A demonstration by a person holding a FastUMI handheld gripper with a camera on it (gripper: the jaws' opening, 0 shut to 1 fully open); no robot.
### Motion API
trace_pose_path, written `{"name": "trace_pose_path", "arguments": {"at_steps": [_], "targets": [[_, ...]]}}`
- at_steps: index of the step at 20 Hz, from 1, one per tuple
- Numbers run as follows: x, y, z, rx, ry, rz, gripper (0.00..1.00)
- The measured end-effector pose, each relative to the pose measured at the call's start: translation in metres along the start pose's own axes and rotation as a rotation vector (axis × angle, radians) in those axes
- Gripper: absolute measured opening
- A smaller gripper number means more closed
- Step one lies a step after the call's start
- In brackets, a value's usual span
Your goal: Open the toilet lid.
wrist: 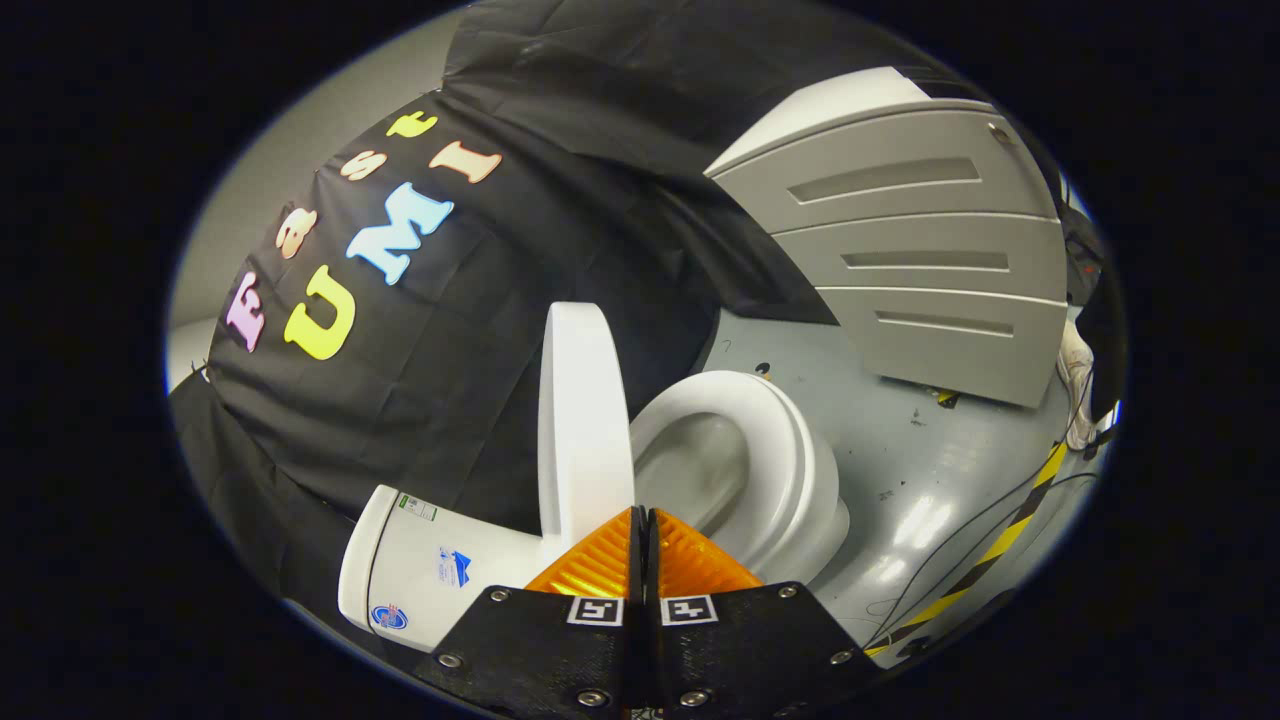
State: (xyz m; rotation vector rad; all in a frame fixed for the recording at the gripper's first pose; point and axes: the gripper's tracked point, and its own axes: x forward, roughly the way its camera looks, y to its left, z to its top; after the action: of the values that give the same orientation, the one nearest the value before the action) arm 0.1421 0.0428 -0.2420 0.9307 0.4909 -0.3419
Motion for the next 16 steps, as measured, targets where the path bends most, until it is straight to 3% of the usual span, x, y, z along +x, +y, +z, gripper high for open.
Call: {"name": "trace_pose_path", "arguments": {"at_steps": [7, 13, 16], "targets": [[-0.02, 0.046, -0.003, -0.178, -0.014, -0.017, 0.0], [-0.032, 0.08, -0.005, -0.243, -0.036, 0.008, 0.0], [-0.038, 0.107, -0.015, -0.363, -0.063, 0.018, 0.0]]}}
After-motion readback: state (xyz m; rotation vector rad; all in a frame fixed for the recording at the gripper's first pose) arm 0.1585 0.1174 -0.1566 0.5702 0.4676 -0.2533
